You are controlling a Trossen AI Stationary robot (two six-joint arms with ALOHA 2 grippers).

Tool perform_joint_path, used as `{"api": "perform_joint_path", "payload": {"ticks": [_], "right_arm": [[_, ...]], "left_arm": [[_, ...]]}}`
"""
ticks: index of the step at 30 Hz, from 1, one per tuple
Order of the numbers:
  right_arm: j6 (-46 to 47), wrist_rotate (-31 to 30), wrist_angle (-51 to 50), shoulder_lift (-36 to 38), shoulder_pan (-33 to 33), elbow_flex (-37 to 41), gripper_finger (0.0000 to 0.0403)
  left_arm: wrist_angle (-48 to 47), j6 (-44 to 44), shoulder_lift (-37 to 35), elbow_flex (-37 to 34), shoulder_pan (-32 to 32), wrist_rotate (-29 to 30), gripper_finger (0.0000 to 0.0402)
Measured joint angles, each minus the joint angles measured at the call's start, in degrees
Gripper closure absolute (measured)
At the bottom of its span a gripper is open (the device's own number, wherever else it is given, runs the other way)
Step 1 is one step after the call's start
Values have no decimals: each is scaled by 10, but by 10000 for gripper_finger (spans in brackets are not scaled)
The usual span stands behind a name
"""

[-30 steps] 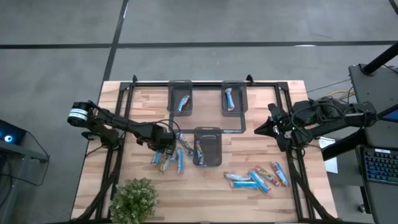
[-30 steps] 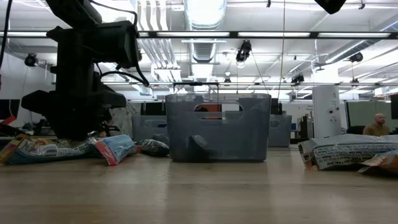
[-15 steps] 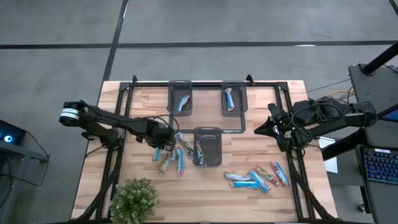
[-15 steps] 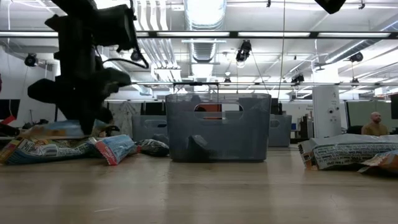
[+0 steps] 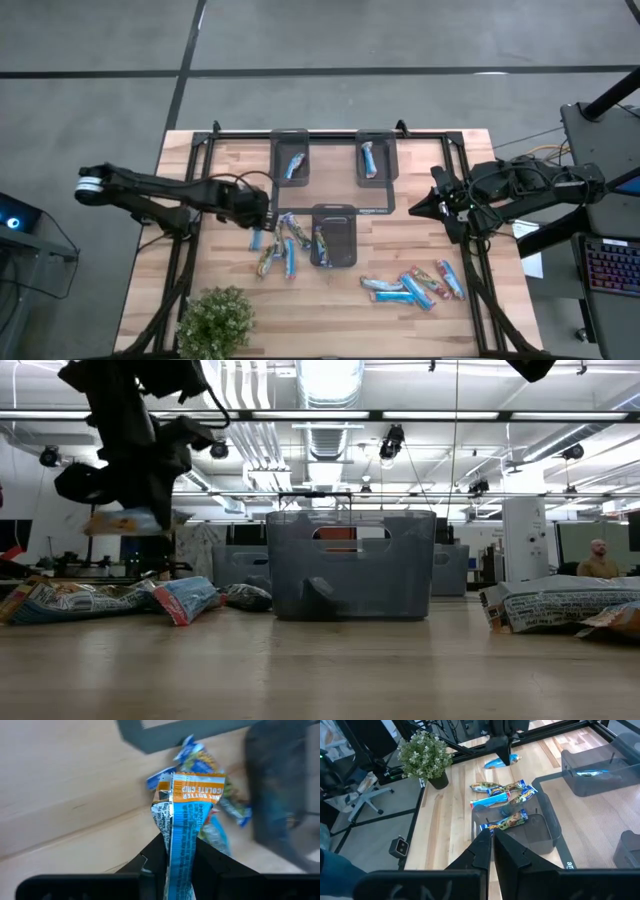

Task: Pick and place Granola Bars by type
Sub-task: Put the yellow granola bar into the right black bin

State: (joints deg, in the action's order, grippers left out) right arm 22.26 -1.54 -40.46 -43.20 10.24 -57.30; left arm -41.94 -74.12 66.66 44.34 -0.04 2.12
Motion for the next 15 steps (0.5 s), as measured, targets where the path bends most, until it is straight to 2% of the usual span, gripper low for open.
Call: {"api": "perform_joint_path", "payload": {"ticks": [5, 15], "right_arm": [[0, 0, 0, 0, 0, 0, 390], [1, -1, 1, 0, 0, 0, 390]], "left_arm": [[72, 5, -21, 0, 5, 2, 349], [338, 55, -27, 0, 40, 5, 349]]}}
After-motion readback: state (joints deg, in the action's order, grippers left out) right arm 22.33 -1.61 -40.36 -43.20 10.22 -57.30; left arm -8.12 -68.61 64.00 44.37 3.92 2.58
